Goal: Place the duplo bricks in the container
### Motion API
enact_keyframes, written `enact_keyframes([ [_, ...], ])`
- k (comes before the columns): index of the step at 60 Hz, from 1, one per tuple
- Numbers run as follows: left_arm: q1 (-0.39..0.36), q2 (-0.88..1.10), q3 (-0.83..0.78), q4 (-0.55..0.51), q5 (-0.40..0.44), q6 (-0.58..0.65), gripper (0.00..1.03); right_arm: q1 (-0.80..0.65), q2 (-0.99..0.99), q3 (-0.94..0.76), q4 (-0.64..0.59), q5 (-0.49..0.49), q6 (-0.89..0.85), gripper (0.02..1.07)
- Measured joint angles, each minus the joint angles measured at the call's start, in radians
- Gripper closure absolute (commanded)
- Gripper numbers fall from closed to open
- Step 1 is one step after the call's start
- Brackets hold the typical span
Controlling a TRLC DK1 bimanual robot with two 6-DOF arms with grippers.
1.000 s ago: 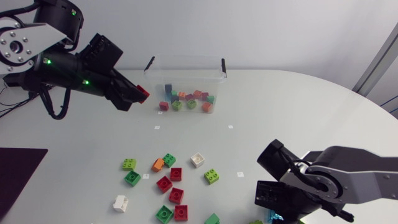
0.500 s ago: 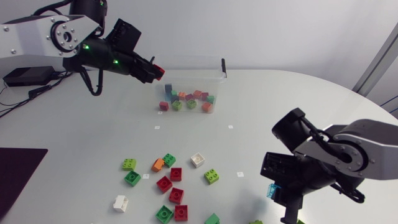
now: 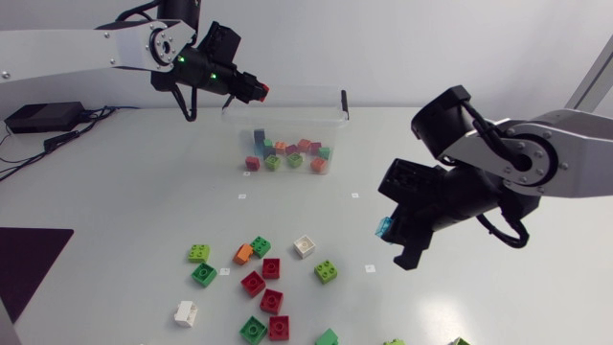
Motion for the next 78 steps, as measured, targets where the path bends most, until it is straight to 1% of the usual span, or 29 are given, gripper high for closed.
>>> enact_keyframes([
  [4,0.000,0.037,0.035,0.000,-0.003,-0.008,0.91,-0.005,0.031,0.031,0.014,-0.010,0.016,0.78],
  [6,0.000,0.048,0.047,0.001,-0.005,-0.015,0.86,-0.007,0.041,0.043,0.023,-0.014,0.019,0.78],
  [7,0.000,0.055,0.053,0.002,-0.006,-0.017,0.82,-0.008,0.046,0.049,0.026,-0.017,0.020,0.78],
  [11,0.001,0.086,0.092,0.016,-0.013,-0.028,0.62,-0.010,0.068,0.084,0.034,-0.021,0.039,0.78],
  [12,0.001,0.092,0.100,0.018,-0.016,-0.030,0.50,-0.010,0.072,0.091,0.036,-0.021,0.039,0.78],
  [13,0.002,0.100,0.112,0.021,-0.023,-0.035,0.46,-0.011,0.078,0.102,0.038,-0.024,0.043,0.78],
  [14,0.003,0.106,0.118,0.024,-0.024,-0.039,0.33,-0.013,0.082,0.109,0.042,-0.025,0.043,0.78],
  [15,0.004,0.110,0.124,0.026,-0.029,-0.043,0.24,-0.014,0.086,0.118,0.045,-0.027,0.047,0.78],
  [16,0.005,0.114,0.131,0.027,-0.032,-0.046,0.21,-0.016,0.090,0.127,0.049,-0.028,0.047,0.78],
  [17,0.006,0.117,0.134,0.030,-0.036,-0.049,0.13,-0.016,0.096,0.139,0.052,-0.032,0.052,0.78],
  [20,0.012,0.122,0.139,0.034,-0.043,-0.049,0.05,-0.023,0.114,0.173,0.060,-0.043,0.066,0.78],
  [32,0.020,0.115,0.127,0.042,-0.057,-0.048,0.05,-0.036,0.183,0.314,0.116,-0.055,0.119,0.78],
  [35,0.021,0.096,0.095,0.051,-0.057,-0.048,0.05,-0.036,0.201,0.344,0.137,-0.055,0.135,0.78],
  [41,0.026,0.017,-0.021,0.081,-0.057,-0.031,0.05,-0.036,0.241,0.398,0.169,-0.061,0.167,0.78],
  [55,0.058,-0.228,-0.304,0.092,-0.055,0.091,0.05,-0.037,0.348,0.529,0.237,-0.062,0.241,0.78],
  [60,0.067,-0.303,-0.395,0.081,-0.036,0.153,0.05,-0.040,0.377,0.573,0.251,-0.062,0.266,0.78],
  [68,0.068,-0.388,-0.519,0.039,-0.006,0.258,0.05,-0.051,0.418,0.636,0.286,-0.066,0.303,0.78],
  [74,0.068,-0.413,-0.576,-0.001,0.019,0.325,0.05,-0.062,0.452,0.679,0.309,-0.067,0.329,0.78],
  [78,0.067,-0.422,-0.619,-0.041,0.028,0.397,0.05,-0.064,0.480,0.714,0.317,-0.066,0.344,0.78],
])
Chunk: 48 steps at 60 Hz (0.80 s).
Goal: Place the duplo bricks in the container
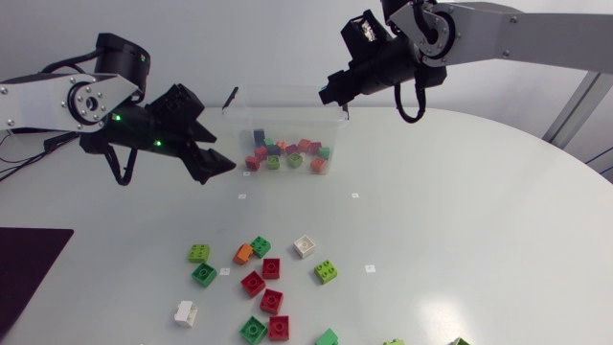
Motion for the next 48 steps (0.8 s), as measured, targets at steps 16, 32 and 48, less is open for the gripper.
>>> enact_keyframes([
  [16,-0.034,-0.005,-0.090,-0.074,0.014,0.176,0.05,-0.003,0.108,0.123,0.024,0.001,0.038,0.78],
  [32,-0.060,0.023,-0.113,-0.126,0.014,0.306,0.06,-0.002,0.210,0.226,0.060,0.028,0.059,0.78],
  [48,-0.096,0.072,-0.163,-0.137,0.014,0.432,0.06,0.008,0.346,0.395,0.042,0.047,0.063,0.41],
])
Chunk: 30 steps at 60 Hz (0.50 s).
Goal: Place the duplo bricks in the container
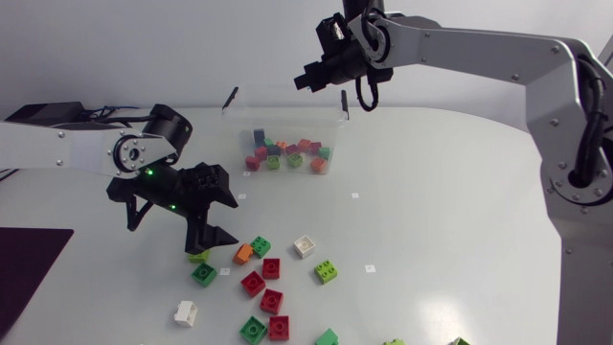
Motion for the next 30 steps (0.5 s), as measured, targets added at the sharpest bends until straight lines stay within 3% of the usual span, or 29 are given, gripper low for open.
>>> enact_keyframes([
  [4,-0.014,0.018,-0.006,0.000,0.000,0.044,0.06,0.003,0.019,0.023,-0.012,0.000,0.000,0.17],
  [8,-0.029,0.035,-0.013,0.000,0.000,0.084,0.06,0.008,0.023,0.025,-0.023,0.003,0.000,0.08],
  [19,-0.041,0.049,-0.024,0.000,0.000,0.192,0.07,0.014,0.010,0.005,-0.021,0.003,0.000,0.07],
  [30,-0.045,0.083,-0.024,-0.010,0.000,0.277,0.10,0.019,-0.126,-0.180,-0.008,0.003,-0.001,0.07],
])
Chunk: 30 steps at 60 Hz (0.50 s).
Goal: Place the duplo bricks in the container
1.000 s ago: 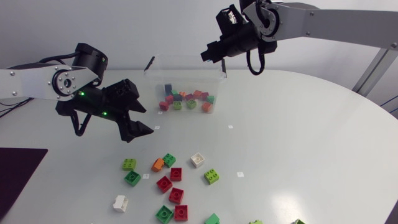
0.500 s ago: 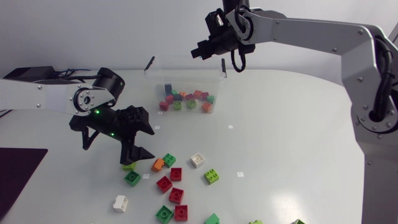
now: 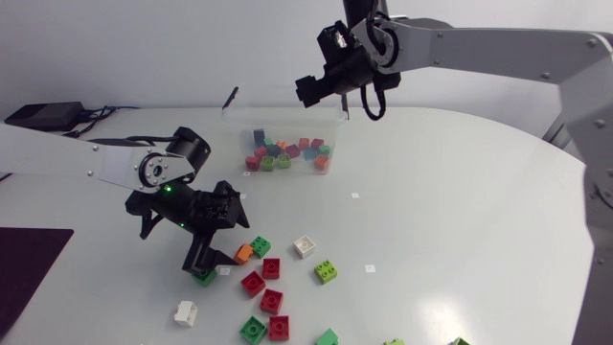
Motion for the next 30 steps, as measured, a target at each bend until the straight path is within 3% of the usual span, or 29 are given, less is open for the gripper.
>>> enact_keyframes([
  [9,-0.013,0.029,0.000,-0.021,0.000,0.046,0.20,0.010,-0.171,-0.198,0.042,0.000,-0.004,0.07],
  [13,-0.020,0.042,0.000,-0.023,0.001,0.062,0.32,0.012,-0.250,-0.295,0.060,0.000,-0.004,0.07],
  [22,-0.024,0.057,0.000,-0.023,0.000,0.074,0.73,0.026,-0.375,-0.475,0.072,0.013,-0.003,0.07],
  [30,-0.024,0.057,0.000,-0.023,0.003,0.074,0.91,0.084,-0.465,-0.601,0.035,0.056,0.001,0.07],
])
